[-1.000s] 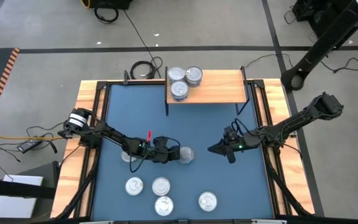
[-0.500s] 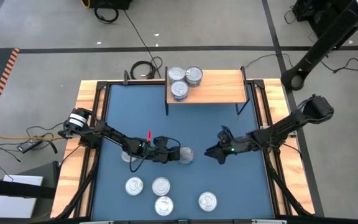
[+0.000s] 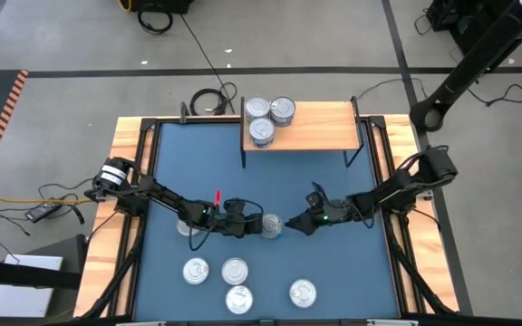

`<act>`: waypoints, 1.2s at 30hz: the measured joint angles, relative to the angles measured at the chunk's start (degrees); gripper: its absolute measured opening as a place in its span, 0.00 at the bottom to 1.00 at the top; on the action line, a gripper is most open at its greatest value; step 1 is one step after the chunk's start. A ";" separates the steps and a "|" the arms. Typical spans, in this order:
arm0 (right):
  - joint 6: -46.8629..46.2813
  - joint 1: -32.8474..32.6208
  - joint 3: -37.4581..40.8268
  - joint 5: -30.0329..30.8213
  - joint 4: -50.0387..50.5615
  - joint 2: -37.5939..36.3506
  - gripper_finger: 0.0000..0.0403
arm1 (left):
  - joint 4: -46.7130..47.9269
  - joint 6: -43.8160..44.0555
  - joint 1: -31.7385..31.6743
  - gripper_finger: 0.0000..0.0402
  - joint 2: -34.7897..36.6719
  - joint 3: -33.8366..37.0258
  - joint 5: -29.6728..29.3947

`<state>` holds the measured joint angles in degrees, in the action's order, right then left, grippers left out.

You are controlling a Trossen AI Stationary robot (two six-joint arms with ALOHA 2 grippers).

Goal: Stack canned seafood by type on shelf
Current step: Put the yellow blue tuna can on the shelf

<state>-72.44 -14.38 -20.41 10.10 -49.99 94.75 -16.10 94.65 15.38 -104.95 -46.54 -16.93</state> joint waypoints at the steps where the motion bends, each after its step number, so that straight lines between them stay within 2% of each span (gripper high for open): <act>1: 0.23 0.22 -0.91 -0.80 -0.17 1.07 0.68 | 0.00 -0.02 0.00 0.00 0.00 0.00 0.00; 8: 0.49 1.93 -6.55 -5.31 -2.40 7.19 0.68 | -0.25 -0.11 0.00 0.00 -0.01 0.06 0.08; 18: -0.75 4.11 -7.73 -5.82 -2.05 8.21 0.63 | -0.37 -1.29 -0.02 0.00 -0.26 0.04 0.70; 22: 1.43 4.12 -7.71 -5.19 -2.75 8.18 0.62 | -0.63 -1.31 -0.02 0.00 -0.24 0.07 0.49; 26: 10.41 4.14 -7.63 -5.78 -5.83 8.21 0.62 | -0.87 -1.49 0.00 0.00 -0.22 0.07 0.32; 29: 13.05 4.84 -7.64 -9.93 -6.54 7.56 0.61 | -1.32 -1.63 0.00 0.00 -0.22 0.07 0.26; 36: 12.47 7.52 -7.33 -17.46 -5.85 7.38 0.60 | -2.12 -2.09 0.00 0.00 -0.22 0.00 -0.12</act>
<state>-59.97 -6.86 -27.74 -7.36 -55.84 102.13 -18.22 92.56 15.38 -105.16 -46.54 -17.05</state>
